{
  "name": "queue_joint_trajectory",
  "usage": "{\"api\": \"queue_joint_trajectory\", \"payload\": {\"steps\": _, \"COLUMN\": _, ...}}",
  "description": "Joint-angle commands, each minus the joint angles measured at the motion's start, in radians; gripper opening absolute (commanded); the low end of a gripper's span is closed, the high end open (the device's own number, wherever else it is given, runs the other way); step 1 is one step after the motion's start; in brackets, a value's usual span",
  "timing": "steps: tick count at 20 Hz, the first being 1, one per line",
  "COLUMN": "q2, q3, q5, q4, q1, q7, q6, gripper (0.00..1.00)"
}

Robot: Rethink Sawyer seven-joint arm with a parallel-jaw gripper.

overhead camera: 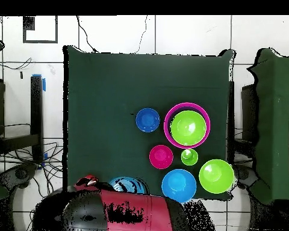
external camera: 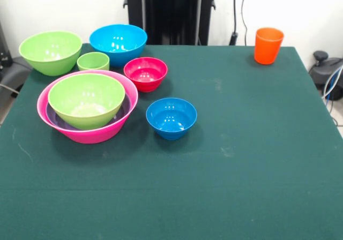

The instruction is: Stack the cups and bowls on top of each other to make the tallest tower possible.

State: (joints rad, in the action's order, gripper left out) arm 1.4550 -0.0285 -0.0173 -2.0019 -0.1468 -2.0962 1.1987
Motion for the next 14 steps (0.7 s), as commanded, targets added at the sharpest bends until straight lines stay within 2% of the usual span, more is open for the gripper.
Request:
{"api": "queue_joint_trajectory", "payload": {"steps": 1, "q2": 0.027, "q3": -0.064, "q5": -0.088, "q4": -0.011, "q1": -0.054, "q7": 0.388, "q6": 0.149, "gripper": 0.00}}
{"api": "queue_joint_trajectory", "payload": {"steps": 4, "q2": 0.059, "q3": -0.067, "q5": -0.100, "q4": 0.030, "q1": -0.076, "q7": 0.423, "q6": 0.234, "gripper": 0.00}}
{"api": "queue_joint_trajectory", "payload": {"steps": 7, "q2": 0.074, "q3": -0.067, "q5": -0.106, "q4": 0.055, "q1": -0.102, "q7": 0.465, "q6": 0.279, "gripper": 0.00}}
{"api": "queue_joint_trajectory", "payload": {"steps": 9, "q2": 0.071, "q3": -0.066, "q5": -0.110, "q4": 0.053, "q1": -0.120, "q7": 0.498, "q6": 0.271, "gripper": 0.00}}
{"api": "queue_joint_trajectory", "payload": {"steps": 14, "q2": 0.018, "q3": -0.069, "q5": -0.124, "q4": 0.020, "q1": -0.174, "q7": 0.575, "q6": 0.157, "gripper": 0.00}}
